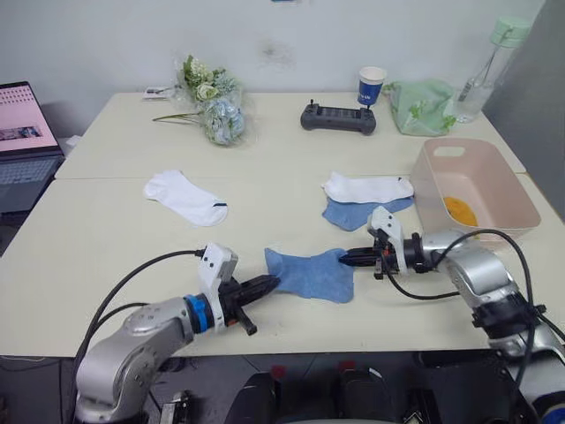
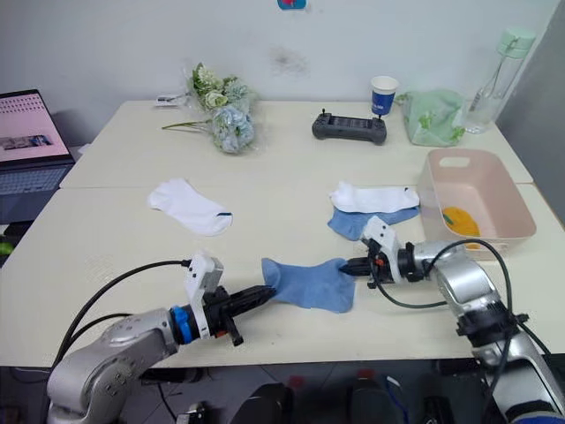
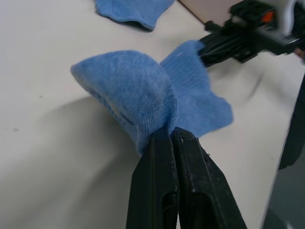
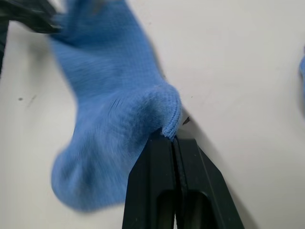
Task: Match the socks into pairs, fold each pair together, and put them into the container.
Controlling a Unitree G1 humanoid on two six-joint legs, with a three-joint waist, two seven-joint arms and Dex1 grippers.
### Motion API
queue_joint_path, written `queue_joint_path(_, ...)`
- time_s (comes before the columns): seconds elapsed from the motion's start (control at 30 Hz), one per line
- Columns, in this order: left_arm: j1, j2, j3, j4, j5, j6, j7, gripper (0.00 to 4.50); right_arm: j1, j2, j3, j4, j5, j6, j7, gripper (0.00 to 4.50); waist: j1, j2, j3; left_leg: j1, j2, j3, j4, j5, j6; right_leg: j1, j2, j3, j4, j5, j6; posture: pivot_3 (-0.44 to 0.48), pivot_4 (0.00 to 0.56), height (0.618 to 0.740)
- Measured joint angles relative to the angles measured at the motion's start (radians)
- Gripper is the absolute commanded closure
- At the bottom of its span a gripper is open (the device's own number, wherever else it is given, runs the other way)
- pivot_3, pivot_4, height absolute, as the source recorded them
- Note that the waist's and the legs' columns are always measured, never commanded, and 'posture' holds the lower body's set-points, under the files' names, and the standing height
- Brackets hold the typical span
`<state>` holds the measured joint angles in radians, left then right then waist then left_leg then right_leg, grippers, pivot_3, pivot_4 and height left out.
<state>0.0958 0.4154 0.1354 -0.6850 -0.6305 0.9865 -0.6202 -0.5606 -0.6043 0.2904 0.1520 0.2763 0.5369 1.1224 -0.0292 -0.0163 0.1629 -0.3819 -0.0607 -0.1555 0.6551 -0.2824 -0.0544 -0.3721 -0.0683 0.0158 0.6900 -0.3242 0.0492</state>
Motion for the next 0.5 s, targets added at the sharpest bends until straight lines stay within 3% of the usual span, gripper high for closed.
queue_joint_path(0.07, 0.05, -0.005, -0.003, -0.038, -0.005, 0.01, 0.042, 4.46, -0.03, -0.002, 0.006, 0.065, -0.024, -0.031, 0.023, 4.5, 0.002, 0.0, 0.0, 0.0, 0.0, 0.0, 0.0, 0.0, 0.0, 0.0, 0.0, 0.0, -0.001, 0.0, 0.0, 0.0, 0.15, 0.74)
queue_joint_path(0.13, 0.075, -0.004, -0.018, -0.042, 0.014, -0.001, 0.074, 4.29, -0.048, -0.004, 0.007, 0.099, -0.034, -0.054, 0.049, 4.06, 0.002, 0.0, 0.0, 0.0, 0.0, 0.0, 0.0, 0.0, 0.0, 0.0, 0.0, 0.0, -0.001, 0.0, 0.0, 0.0, 0.15, 0.74)
queue_joint_path(0.3, 0.104, 0.029, -0.019, -0.038, 0.021, -0.06, 0.076, 2.97, -0.052, -0.005, 0.0, 0.12, -0.048, -0.08, 0.074, 2.43, 0.001, 0.0, 0.0, 0.0, 0.0, 0.001, -0.001, 0.0, 0.0, 0.0, 0.0, 0.0, -0.002, 0.0, 0.0, 0.0, 0.15, 0.74)
queue_joint_path(0.43, 0.151, 0.121, 0.074, -0.005, -0.019, -0.071, 0.012, 1.61, -0.034, -0.038, -0.05, 0.077, -0.027, -0.06, 0.075, 0.97, 0.001, 0.0, 0.0, 0.0, 0.0, 0.001, -0.003, 0.0, 0.0, -0.001, 0.0, 0.0, -0.002, 0.0, 0.0, 0.0, 0.15, 0.74)
queue_joint_path(0.5, 0.156, 0.194, 0.146, 0.048, -0.039, -0.089, -0.054, 1.4, 0.005, -0.063, -0.101, 0.014, -0.007, -0.035, 0.068, 0.9, 0.001, 0.0, 0.0, 0.0, 0.001, 0.0, -0.005, 0.0, 0.0, 0.0, 0.0, -0.001, -0.004, 0.0, 0.0, 0.0, 0.15, 0.74)
